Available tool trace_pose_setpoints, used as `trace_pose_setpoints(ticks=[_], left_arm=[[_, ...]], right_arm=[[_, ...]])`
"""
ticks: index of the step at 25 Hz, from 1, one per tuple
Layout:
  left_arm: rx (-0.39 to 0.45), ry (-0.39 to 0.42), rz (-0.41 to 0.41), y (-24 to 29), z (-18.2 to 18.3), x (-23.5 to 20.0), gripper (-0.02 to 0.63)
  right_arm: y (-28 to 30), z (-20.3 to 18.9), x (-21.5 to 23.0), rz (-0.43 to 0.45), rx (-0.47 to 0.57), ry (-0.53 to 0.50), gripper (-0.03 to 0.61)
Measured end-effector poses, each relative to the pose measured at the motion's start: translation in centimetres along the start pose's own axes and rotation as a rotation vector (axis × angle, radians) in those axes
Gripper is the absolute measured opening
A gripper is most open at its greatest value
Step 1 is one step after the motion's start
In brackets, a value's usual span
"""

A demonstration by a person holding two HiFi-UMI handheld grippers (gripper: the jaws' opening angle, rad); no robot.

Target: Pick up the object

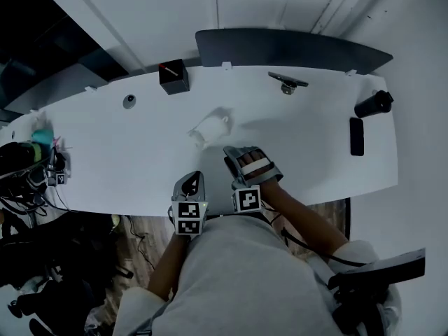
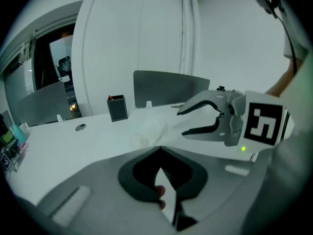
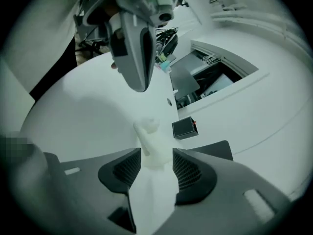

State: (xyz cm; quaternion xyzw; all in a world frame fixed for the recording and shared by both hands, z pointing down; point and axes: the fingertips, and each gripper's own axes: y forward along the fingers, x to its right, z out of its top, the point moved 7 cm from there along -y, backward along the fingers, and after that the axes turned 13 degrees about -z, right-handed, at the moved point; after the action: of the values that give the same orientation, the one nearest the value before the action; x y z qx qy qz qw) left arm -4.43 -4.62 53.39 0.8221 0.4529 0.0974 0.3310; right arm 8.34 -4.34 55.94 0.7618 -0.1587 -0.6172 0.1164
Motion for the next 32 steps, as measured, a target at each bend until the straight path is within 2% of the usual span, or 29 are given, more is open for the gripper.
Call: trace_pose_setpoints(ticks=[6, 8, 10, 11, 13, 17, 19, 22, 23, 24, 27, 30, 32], left_arm=[[0.05, 0.0, 0.014, 0.1, 1.1, -2.0, 0.0], [0.058, -0.011, 0.027, -0.2, 1.2, -2.9, 0.0], [0.063, -0.023, 0.04, -0.5, 1.0, -3.5, 0.0], [0.064, -0.032, 0.044, -0.7, 1.0, -3.7, 0.0], [0.064, -0.049, 0.049, -0.9, 0.8, -3.9, 0.0], [0.059, -0.061, 0.046, -1.0, 0.7, -4.4, 0.0], [0.054, -0.058, 0.041, -0.8, 0.6, -4.5, 0.0], [0.046, -0.058, 0.025, -0.5, 0.5, -4.2, 0.0], [0.039, -0.056, 0.018, -0.5, 0.5, -4.2, 0.0], [0.03, -0.052, 0.009, -0.5, 0.4, -4.2, 0.0], [0.018, -0.041, -0.011, -0.3, 0.4, -4.4, 0.0], [0.041, -0.05, -0.011, -0.2, 0.6, -4.8, 0.0], [0.052, -0.058, -0.011, -0.3, 0.5, -5.2, 0.0]], right_arm=[[5.6, 0.2, -0.7, -0.031, 0.034, -0.292, 0.236], [7.1, 0.2, -2.2, 0.022, 0.048, -0.329, 0.261], [7.9, 0.3, -4.0, 0.111, 0.063, -0.305, 0.29], [8.2, 0.2, -4.3, 0.112, 0.063, -0.341, 0.29], [9.1, 0.0, -3.9, 0.046, 0.056, -0.468, 0.29], [10.8, 0.3, -3.6, 0.0, 0.044, -0.558, 0.286], [11.3, 0.7, -4.1, 0.024, 0.053, -0.515, 0.276], [11.3, 1.5, -6.2, 0.168, 0.092, -0.257, 0.228], [11.2, 1.7, -6.6, 0.2, 0.1, -0.2, 0.179], [11.1, 1.9, -6.9, 0.218, 0.103, -0.174, 0.168], [10.9, 1.8, -6.2, 0.219, 0.094, -0.217, 0.152], [11.4, 1.5, -4.0, 0.148, 0.075, -0.3, 0.14], [11.5, 1.9, -2.3, 0.091, 0.08, -0.309, 0.132]])
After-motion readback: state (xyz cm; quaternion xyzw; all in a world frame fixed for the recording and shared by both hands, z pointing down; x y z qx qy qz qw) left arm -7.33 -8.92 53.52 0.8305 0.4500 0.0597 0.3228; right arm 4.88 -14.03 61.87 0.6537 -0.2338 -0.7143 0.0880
